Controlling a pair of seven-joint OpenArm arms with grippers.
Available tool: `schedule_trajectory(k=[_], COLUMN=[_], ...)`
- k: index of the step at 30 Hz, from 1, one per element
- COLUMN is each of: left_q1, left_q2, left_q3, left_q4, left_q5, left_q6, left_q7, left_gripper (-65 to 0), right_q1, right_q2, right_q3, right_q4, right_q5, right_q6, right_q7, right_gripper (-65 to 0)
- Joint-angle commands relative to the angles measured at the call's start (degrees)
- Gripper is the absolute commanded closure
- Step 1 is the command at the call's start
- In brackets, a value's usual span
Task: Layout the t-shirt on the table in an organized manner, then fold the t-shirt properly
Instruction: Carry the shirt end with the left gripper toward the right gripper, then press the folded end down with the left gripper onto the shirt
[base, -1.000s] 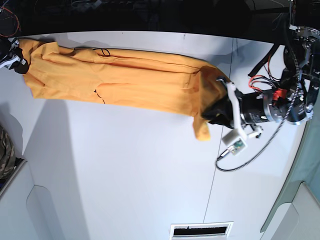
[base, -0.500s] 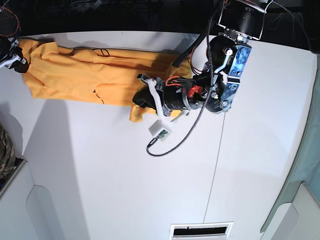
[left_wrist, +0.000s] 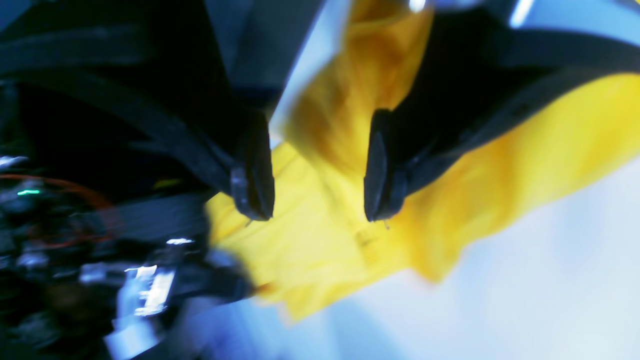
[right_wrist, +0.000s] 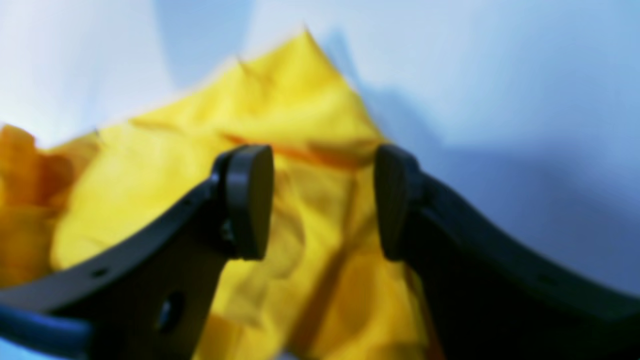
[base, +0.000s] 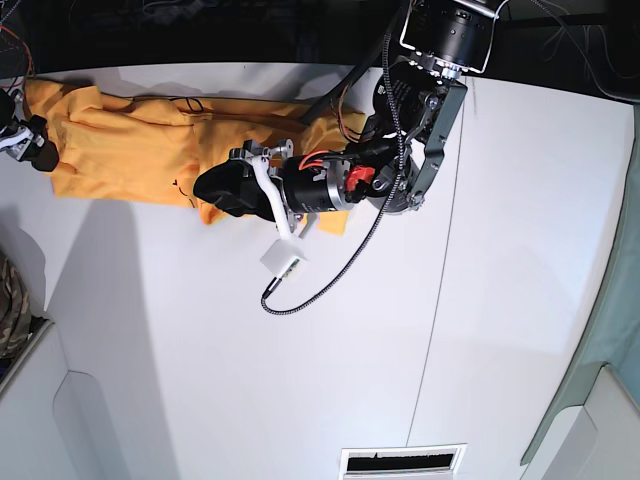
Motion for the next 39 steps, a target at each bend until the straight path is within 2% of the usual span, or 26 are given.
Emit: schedule_trajectory(k=[1,5,9,12,14,17,19,21,22,25,26,32,39], left_q1=[-1.0,-1.0,-1.1,-1.1,-1.1,-1.1,-1.1,-0.8,-0.4,2.3,3.5,10.8,11.6], left_q2=[0.8,0.9,1.4,1.2,0.8,-0.3,-1.6,-3.3,-4.0,-4.8,-4.8,-4.7,-2.1], left_q3=[0.0,0.0,0.0,-1.0,-3.8,-9.7,-12.9,-14.2,-14.2,-13.9,-13.4,-6.7,-0.9], left_q4=[1.0,1.0,1.1,2.6,4.1,6.6,7.2,7.1,7.1,7.1,7.1,7.1,7.1], left_q5=[-2.4,-7.9,-15.1,-15.3,-14.5,-14.4,-14.0,-10.7,-8.2,-4.5,-4.5,-0.9,3.7], left_q6=[-2.3,-6.4,-6.7,-6.7,-6.7,-6.7,-6.7,-6.7,-6.7,-6.7,-6.7,-6.7,-6.7], left_q7=[-1.0,-0.9,2.2,4.3,4.4,4.2,4.0,2.7,1.7,-1.1,-1.2,-6.0,-6.9], left_gripper=[-32.5,-32.5,-32.4,-31.7,-25.8,-8.7,-0.6,0.0,0.0,0.0,0.0,0.0,0.0], right_q1=[0.8,1.4,1.5,1.5,1.5,1.5,1.5,1.5,1.5,1.5,1.5,1.6,1.7], right_q2=[1.4,1.4,1.4,1.4,1.4,1.4,1.4,1.4,1.4,1.4,1.4,1.4,2.0], right_q3=[0.5,0.5,0.5,0.5,0.5,0.5,0.5,0.5,0.5,0.5,0.5,0.5,0.5], right_q4=[1.0,1.0,1.0,1.0,1.0,1.0,1.0,1.0,1.0,1.0,1.0,1.0,1.0], right_q5=[0.9,0.0,-0.5,-1.9,-2.8,-2.8,-2.8,-2.9,-3.0,-3.0,-3.0,-3.0,-3.0], right_q6=[0.2,0.2,0.2,0.2,0.2,0.2,0.2,0.2,0.2,0.2,0.2,0.2,0.2], right_q7=[0.8,0.6,0.9,0.9,0.9,0.9,0.9,1.1,1.1,1.1,1.1,1.1,2.4], right_gripper=[-32.3,-32.3,-32.3,-32.3,-32.3,-32.3,-32.1,-30.7,-26.2,-2.8,0.0,0.0,0.0])
